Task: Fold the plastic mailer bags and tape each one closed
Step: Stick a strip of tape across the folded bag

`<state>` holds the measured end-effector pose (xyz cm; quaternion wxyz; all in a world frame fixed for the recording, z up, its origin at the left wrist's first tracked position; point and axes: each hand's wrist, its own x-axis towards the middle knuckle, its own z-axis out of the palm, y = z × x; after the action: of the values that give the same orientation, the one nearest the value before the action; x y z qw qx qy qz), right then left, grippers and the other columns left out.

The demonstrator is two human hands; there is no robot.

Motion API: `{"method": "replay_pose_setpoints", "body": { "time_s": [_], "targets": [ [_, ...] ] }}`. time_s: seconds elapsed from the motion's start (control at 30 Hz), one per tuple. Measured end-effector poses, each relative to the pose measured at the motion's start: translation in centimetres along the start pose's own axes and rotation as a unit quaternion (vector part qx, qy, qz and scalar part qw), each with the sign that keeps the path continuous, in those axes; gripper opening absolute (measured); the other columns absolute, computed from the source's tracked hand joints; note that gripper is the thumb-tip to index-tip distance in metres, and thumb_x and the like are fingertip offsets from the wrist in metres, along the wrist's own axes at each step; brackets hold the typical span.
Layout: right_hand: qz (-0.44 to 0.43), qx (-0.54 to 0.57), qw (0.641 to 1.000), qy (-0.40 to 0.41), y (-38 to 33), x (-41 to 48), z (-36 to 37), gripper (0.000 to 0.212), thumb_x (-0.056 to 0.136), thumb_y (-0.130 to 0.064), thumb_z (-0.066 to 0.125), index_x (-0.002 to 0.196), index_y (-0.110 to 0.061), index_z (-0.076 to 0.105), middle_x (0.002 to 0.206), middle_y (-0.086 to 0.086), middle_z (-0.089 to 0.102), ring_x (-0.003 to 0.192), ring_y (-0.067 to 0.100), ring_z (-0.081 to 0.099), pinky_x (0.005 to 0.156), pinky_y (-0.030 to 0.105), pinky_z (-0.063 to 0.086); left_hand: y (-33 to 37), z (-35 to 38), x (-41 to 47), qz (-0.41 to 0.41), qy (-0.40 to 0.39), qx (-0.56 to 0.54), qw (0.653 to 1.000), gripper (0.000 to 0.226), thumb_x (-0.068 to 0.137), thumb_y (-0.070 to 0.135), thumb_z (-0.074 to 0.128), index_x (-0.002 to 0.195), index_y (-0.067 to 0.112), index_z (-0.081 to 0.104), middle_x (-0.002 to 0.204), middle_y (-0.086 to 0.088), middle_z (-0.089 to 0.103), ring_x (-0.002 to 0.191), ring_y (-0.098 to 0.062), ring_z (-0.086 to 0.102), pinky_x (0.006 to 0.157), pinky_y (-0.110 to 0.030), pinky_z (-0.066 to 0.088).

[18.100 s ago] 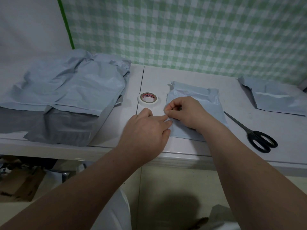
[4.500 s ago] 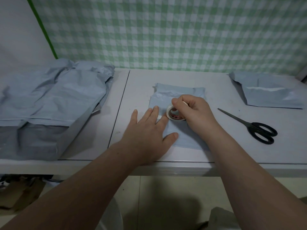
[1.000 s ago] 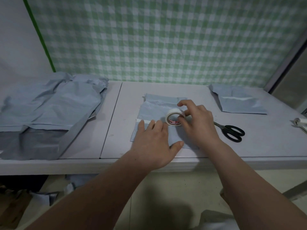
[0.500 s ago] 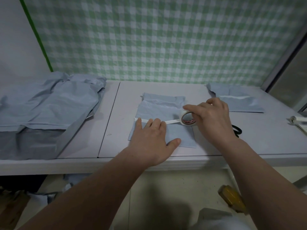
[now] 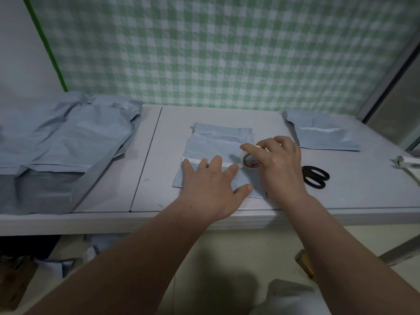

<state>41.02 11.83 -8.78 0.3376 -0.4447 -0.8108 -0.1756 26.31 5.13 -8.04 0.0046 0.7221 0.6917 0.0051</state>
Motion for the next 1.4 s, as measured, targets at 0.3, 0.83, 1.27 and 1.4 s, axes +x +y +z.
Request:
{"method": "replay_pose_setpoints", "body": {
  "time_s": [0.3, 0.83, 1.27, 1.4],
  "targets": [
    [0.091, 0.082, 0.990, -0.069, 0.3, -0.2, 0.1, 0.048, 0.089, -0.007, 0.053, 0.134, -0.024, 0.052, 0.104, 0.001, 0.067, 0.101, 0.028, 0.052, 0.090, 0.037, 0.031, 0.5, -0.5, -0.1, -0.012, -0.015, 0.003, 1.000, 0.065, 0.089, 0.068, 0.009, 0.146, 0.039, 0.018, 0.152, -0.006, 0.019, 0.143, -0.031, 0.014, 0.109, -0.065, 0.004],
    [0.145, 0.103, 0.980, -0.086, 0.6, -0.1, 0.4, 0.029, 0.089, -0.017, 0.056, 0.117, -0.022, 0.058, 0.084, 0.005, 0.066, 0.087, 0.030, 0.052, 0.079, 0.038, 0.034, -0.6, -0.6, 1.0, -0.015, 0.138, -0.223, 0.965, 0.031, 0.092, 0.041, 0.051, 0.109, 0.017, 0.060, 0.108, -0.002, 0.062, 0.105, -0.021, 0.055, 0.088, -0.032, 0.040],
    [0.146, 0.103, 0.980, -0.089, 0.5, 0.0, 0.4, 0.028, 0.088, -0.017, 0.056, 0.116, -0.021, 0.058, 0.082, 0.007, 0.064, 0.087, 0.031, 0.051, 0.079, 0.040, 0.036, -0.2, -2.9, -0.6, 0.091, 0.060, -0.390, 0.914, 0.014, 0.084, 0.019, 0.067, 0.076, 0.008, 0.072, 0.074, -0.006, 0.070, 0.073, -0.019, 0.065, 0.074, -0.037, 0.049],
    [0.150, 0.104, 0.979, -0.092, 0.5, 0.0, 0.3, 0.029, 0.088, -0.016, 0.055, 0.116, -0.021, 0.058, 0.083, 0.007, 0.064, 0.087, 0.031, 0.051, 0.079, 0.040, 0.036, 0.4, -3.4, -1.3, 0.129, 0.027, -0.381, 0.915, 0.008, 0.078, 0.014, 0.073, 0.071, 0.010, 0.073, 0.070, 0.000, 0.072, 0.067, -0.009, 0.066, 0.071, -0.028, 0.051]
  ]
}}
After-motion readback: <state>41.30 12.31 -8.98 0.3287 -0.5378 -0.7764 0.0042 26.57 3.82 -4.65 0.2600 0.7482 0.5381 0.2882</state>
